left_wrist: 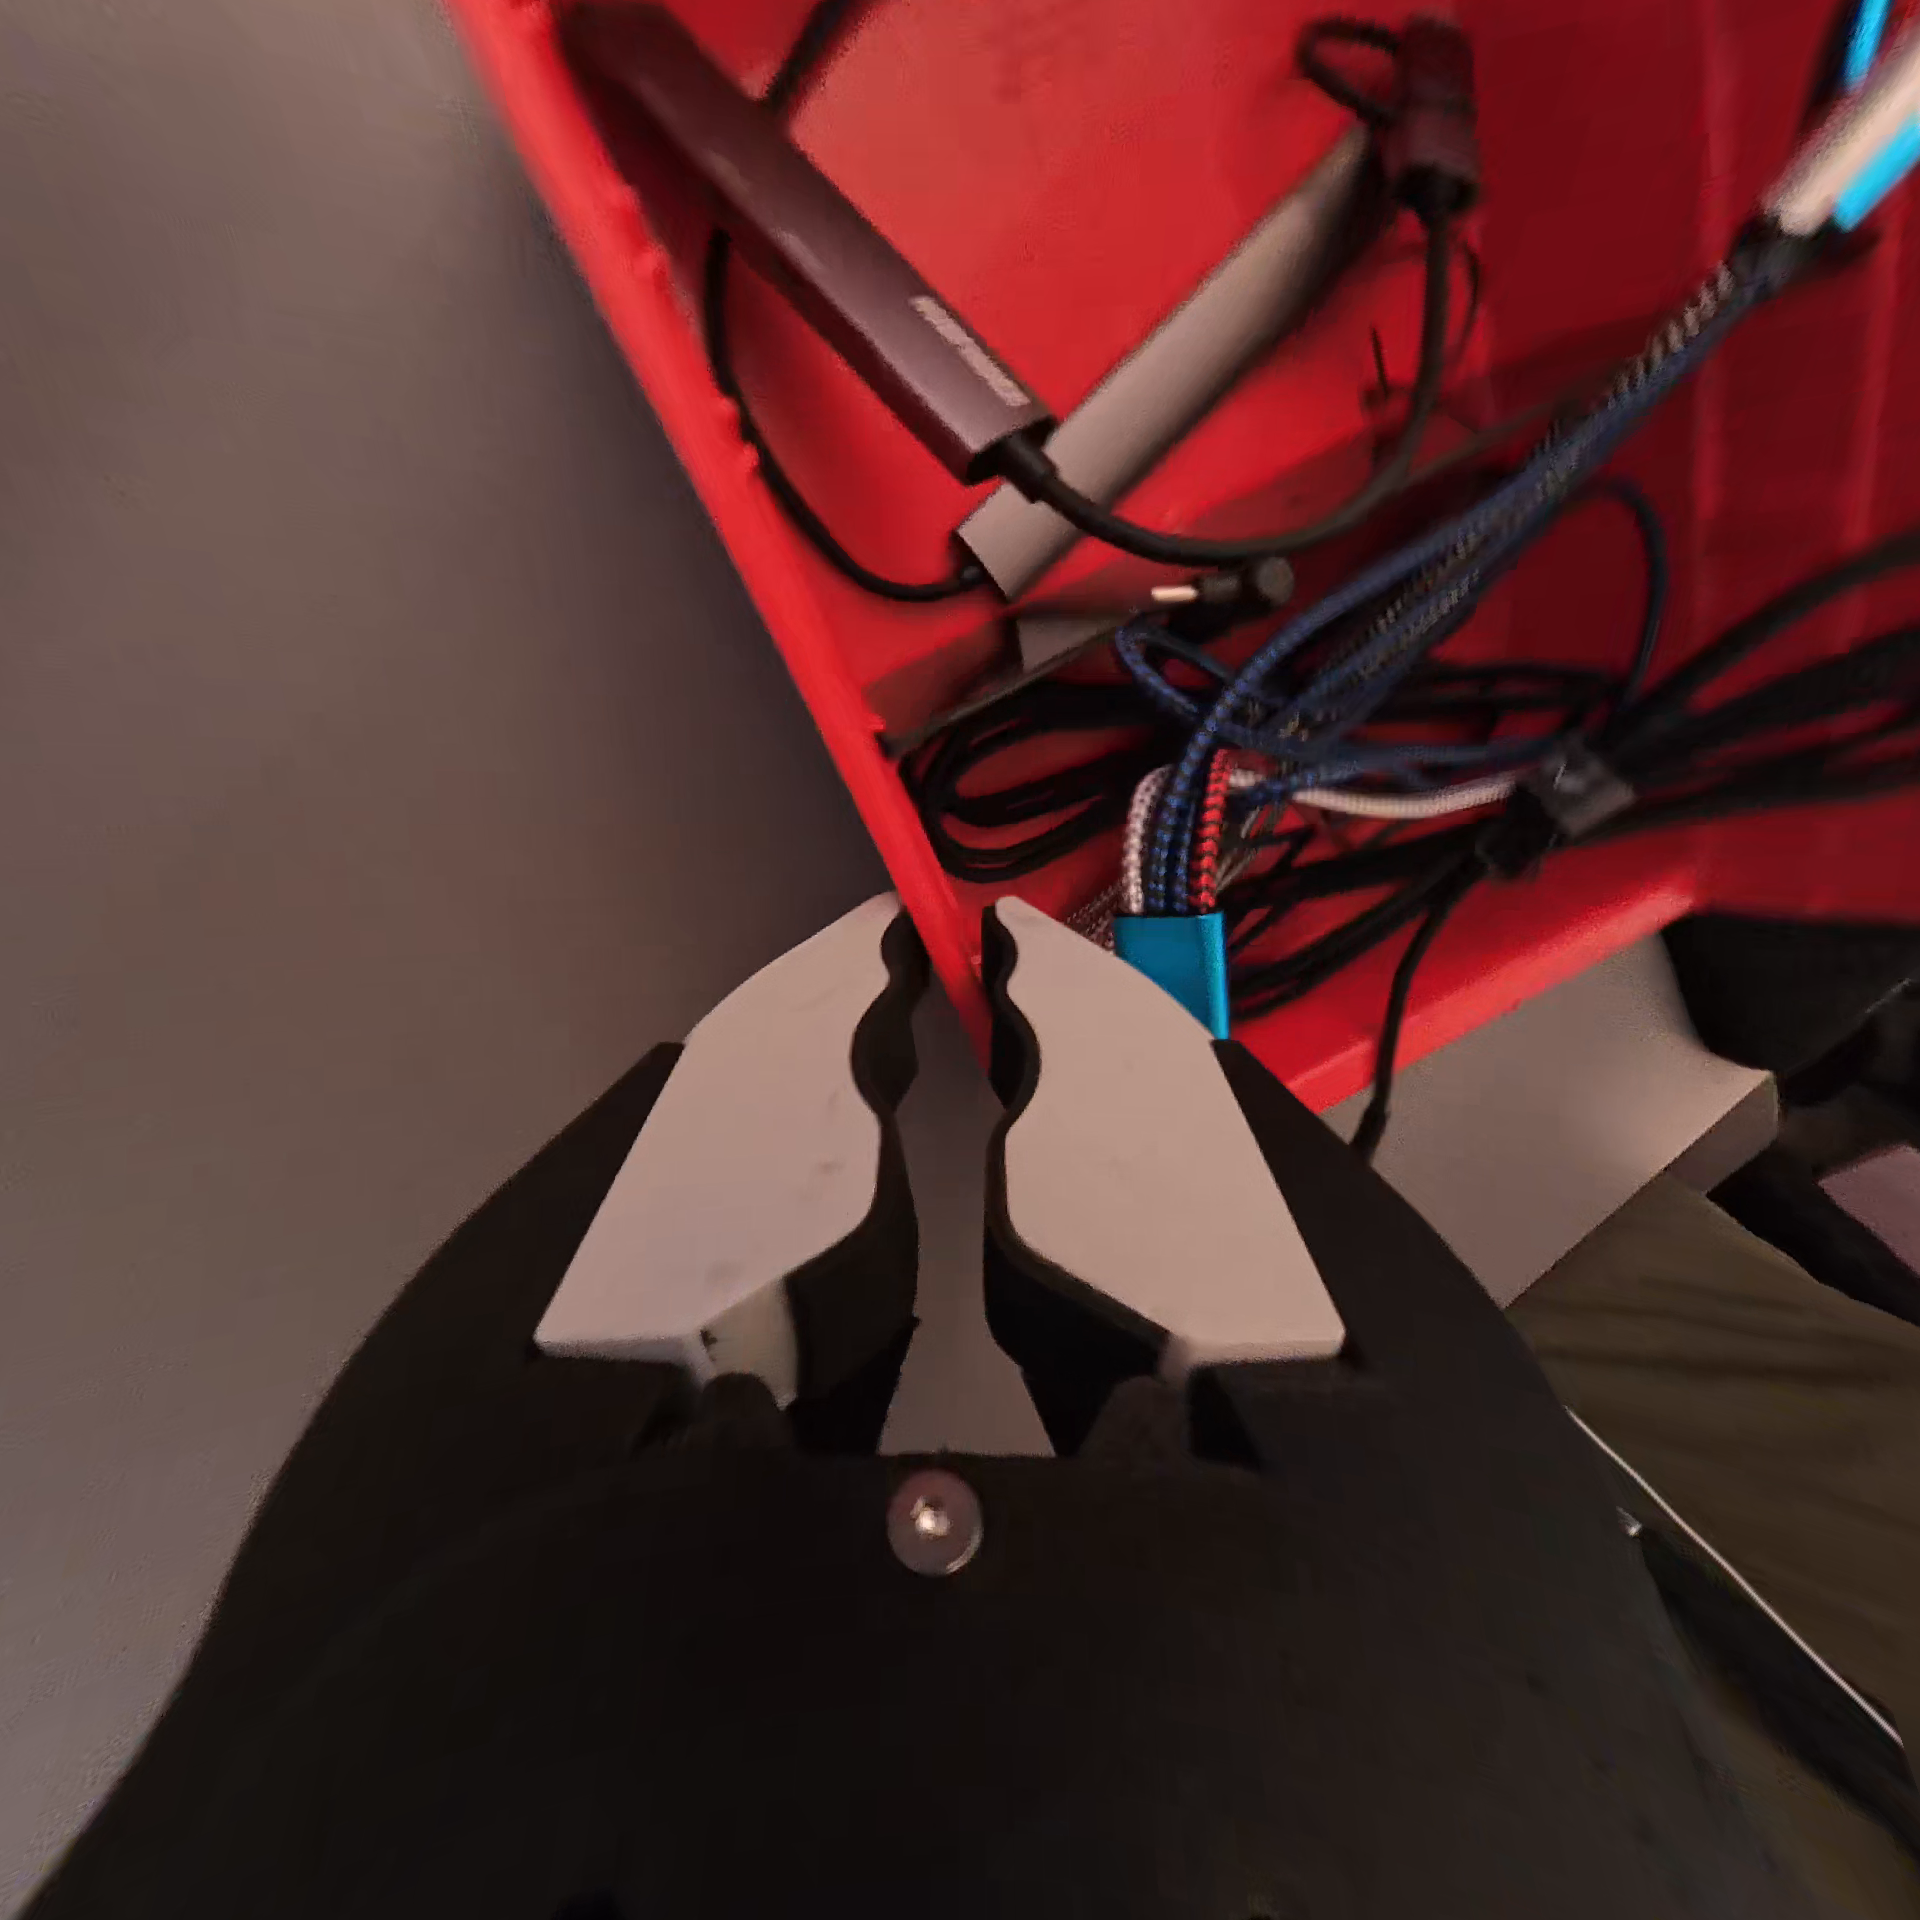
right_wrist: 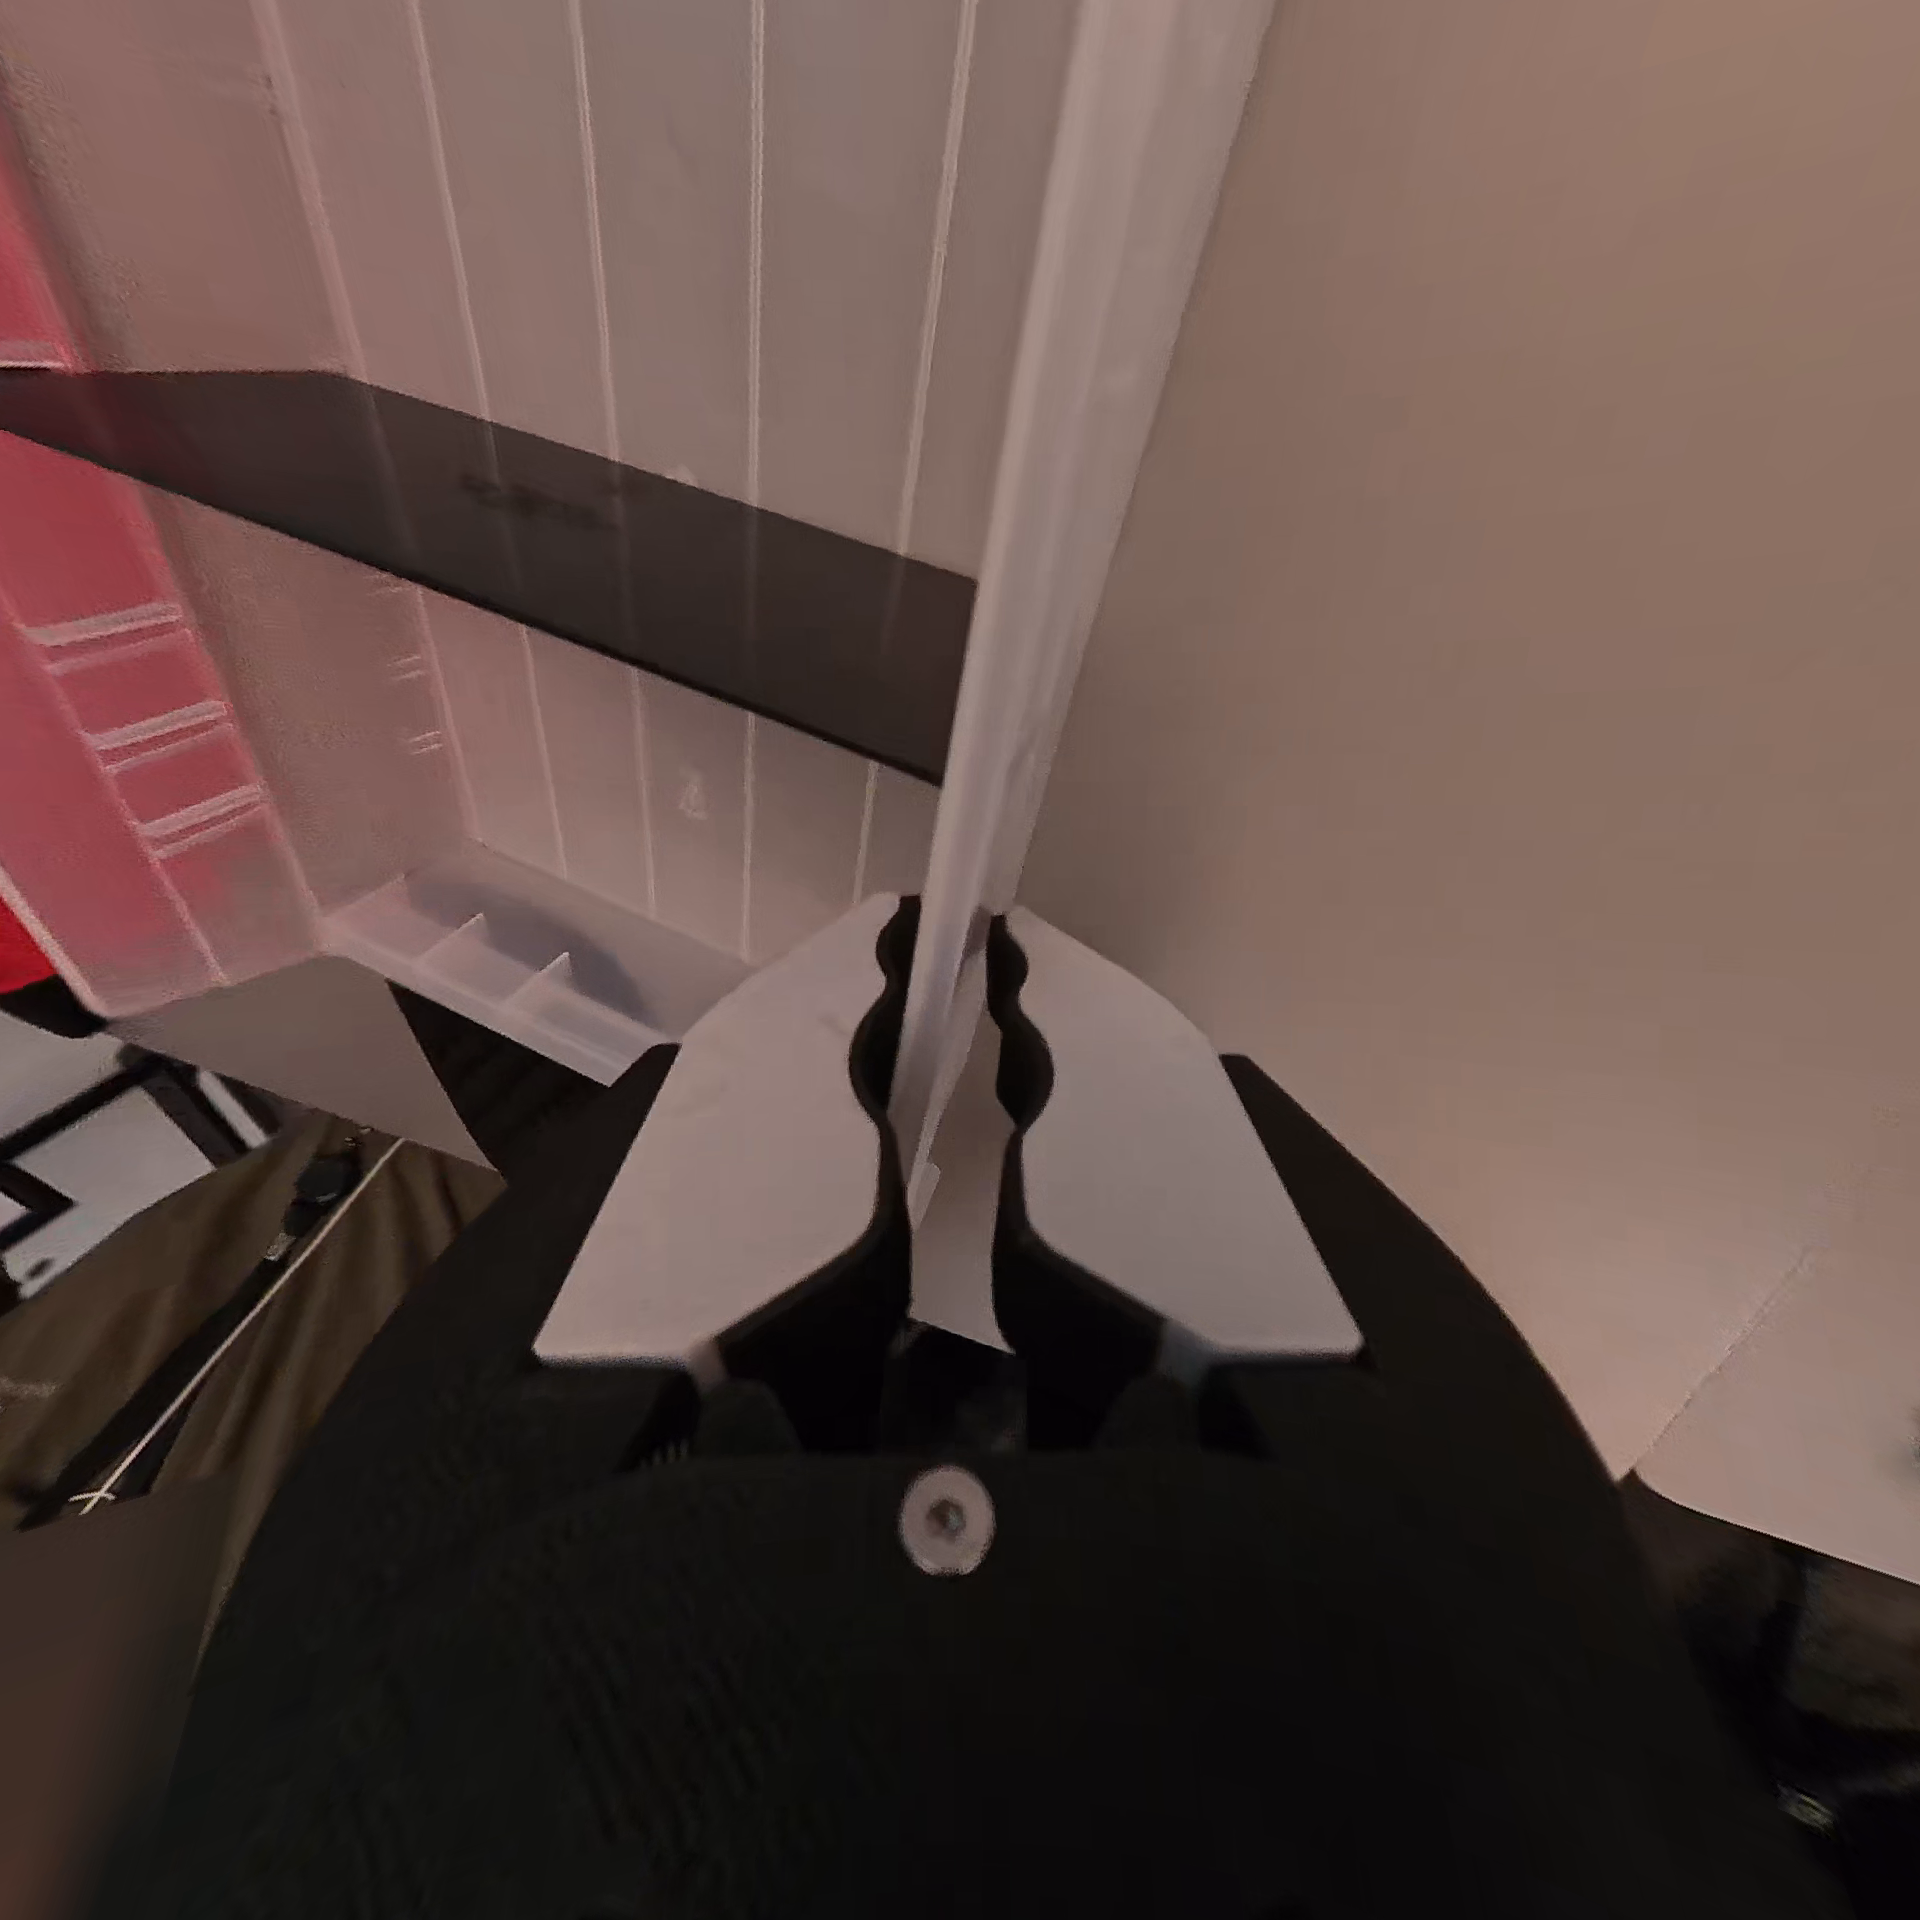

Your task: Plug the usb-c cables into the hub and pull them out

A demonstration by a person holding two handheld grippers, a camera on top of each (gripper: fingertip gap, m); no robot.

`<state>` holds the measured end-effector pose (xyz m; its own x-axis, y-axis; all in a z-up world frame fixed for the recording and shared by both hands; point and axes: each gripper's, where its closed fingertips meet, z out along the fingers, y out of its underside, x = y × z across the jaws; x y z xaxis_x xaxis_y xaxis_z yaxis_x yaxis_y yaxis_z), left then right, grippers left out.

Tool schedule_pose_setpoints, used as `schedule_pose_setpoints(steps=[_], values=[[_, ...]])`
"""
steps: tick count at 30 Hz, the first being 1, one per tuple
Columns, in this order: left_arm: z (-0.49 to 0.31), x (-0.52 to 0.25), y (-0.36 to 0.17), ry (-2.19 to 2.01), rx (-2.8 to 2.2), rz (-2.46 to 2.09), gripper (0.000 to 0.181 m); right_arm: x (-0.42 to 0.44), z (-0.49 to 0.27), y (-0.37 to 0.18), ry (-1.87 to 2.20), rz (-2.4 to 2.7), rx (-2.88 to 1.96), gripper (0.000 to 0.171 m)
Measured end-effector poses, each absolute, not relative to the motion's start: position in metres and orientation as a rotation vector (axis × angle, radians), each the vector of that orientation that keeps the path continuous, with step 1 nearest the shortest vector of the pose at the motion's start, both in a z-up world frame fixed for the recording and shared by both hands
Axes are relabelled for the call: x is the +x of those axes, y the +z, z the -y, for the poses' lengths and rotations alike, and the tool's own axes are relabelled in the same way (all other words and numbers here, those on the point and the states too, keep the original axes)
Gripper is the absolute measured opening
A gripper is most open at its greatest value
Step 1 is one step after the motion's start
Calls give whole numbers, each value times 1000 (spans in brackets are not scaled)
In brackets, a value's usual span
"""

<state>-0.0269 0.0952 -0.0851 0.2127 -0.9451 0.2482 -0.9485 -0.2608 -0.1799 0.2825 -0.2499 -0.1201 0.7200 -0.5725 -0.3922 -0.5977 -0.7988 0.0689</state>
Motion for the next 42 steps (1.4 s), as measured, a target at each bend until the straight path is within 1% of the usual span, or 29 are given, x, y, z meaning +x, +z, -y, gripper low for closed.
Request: schedule_pose_setpoints(steps=[6, 13, 17, 20, 23, 26, 35, 42], values=[[-170, -99, -83, 584, 2656, 1664, 6, 263, 215, -120, 582, -871, -2945, 12], [-261, -231, -81, 633, 3015, 1236, 7, 245, 180, -120, 515, -789, -3022, 9], [-286, -299, -79, 696, 3130, 1002, 7, 245, 179, -120, 479, -792, -3054, 7], [-293, -331, -79, 768, 3156, 903, 8, 251, 180, -120, 489, -846, -3028, 8], [-299, -347, -78, 815, 3177, 885, 10, 263, 185, -120, 410, -876, -3037, 6], [-303, -353, -78, 845, 3173, 911, 10, 264, 187, -120, 425, -925, -3027, 7], [-312, -367, -78, 672, 3093, 1263, 8, 275, 200, -120, 398, -1055, -2987, 6], [-315, -380, -78, 720, 3090, 1270, 8, 275, 201, -120, 382, -1079, -2981, 6]])
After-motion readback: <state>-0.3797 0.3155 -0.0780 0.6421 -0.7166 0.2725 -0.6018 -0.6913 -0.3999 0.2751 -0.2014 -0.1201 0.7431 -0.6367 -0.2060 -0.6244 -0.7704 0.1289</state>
